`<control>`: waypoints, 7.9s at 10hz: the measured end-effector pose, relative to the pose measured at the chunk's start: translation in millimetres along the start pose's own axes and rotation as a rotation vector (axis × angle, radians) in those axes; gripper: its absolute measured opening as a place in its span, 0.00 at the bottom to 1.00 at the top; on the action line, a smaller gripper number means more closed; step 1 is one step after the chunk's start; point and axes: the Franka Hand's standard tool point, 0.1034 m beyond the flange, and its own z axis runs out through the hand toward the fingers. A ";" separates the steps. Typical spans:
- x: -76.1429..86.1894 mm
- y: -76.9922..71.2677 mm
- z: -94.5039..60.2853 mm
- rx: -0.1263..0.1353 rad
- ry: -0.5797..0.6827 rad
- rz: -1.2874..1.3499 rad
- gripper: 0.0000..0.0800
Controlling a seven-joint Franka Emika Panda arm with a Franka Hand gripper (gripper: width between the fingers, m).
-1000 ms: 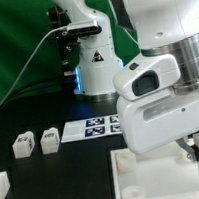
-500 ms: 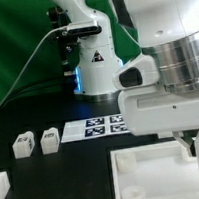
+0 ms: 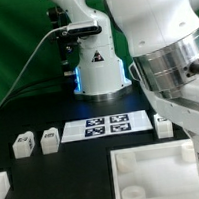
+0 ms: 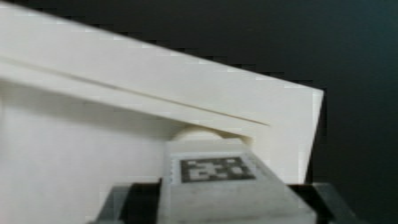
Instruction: Assemble one leg
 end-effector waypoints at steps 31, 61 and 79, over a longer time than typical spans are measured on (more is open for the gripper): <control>-4.3 1.5 5.8 0.014 -0.020 0.145 0.47; -4.4 -4.1 -2.8 -0.016 -0.023 0.663 0.37; -16.1 1.1 -7.2 -0.051 -0.025 0.559 0.81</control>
Offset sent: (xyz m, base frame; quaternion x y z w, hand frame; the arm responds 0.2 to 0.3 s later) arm 0.0000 0.0000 0.0000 0.0000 0.0000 0.0000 1.0000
